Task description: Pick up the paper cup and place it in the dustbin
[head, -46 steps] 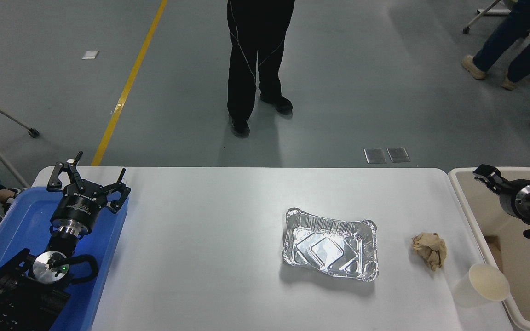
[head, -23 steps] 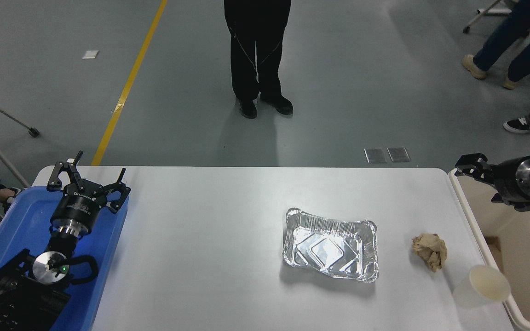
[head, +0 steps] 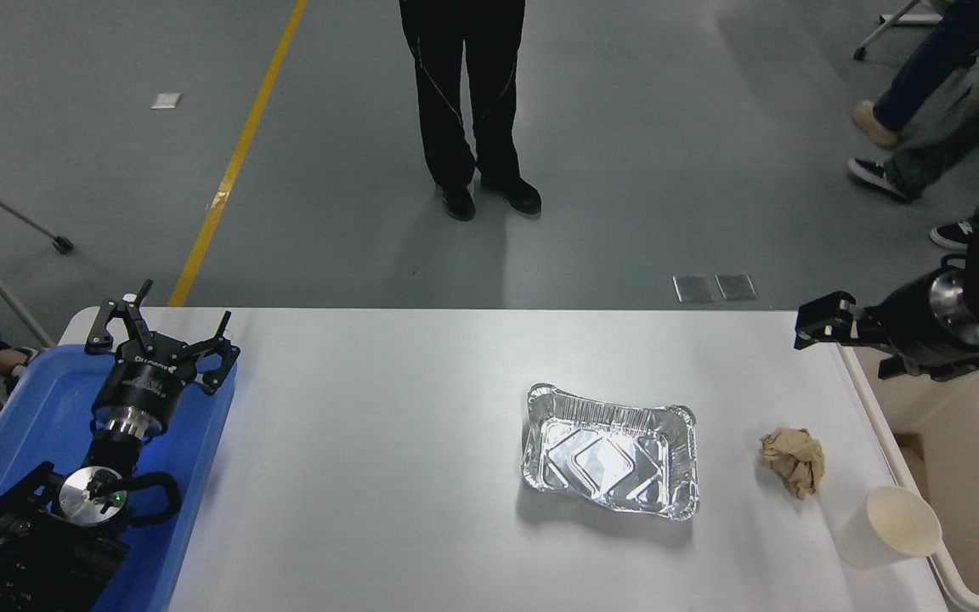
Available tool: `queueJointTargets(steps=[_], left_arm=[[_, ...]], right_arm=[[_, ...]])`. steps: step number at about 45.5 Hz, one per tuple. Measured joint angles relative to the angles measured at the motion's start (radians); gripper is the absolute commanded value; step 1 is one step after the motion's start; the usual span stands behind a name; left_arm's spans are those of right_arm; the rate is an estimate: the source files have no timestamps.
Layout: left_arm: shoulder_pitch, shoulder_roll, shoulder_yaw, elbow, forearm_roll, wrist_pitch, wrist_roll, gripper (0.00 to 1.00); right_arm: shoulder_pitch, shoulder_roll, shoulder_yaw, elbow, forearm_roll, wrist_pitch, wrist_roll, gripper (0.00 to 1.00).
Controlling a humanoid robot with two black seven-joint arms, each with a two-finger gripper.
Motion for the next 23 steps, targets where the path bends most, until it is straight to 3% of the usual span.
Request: queueJointTargets(steps=[23], left_arm=[[0.000, 0.000, 0.000, 0.000, 0.000, 0.000, 0.001, 0.99]], right_arm=[[0.291, 0.071, -0.055, 0.196, -0.006, 0.108, -0.001, 1.00]])
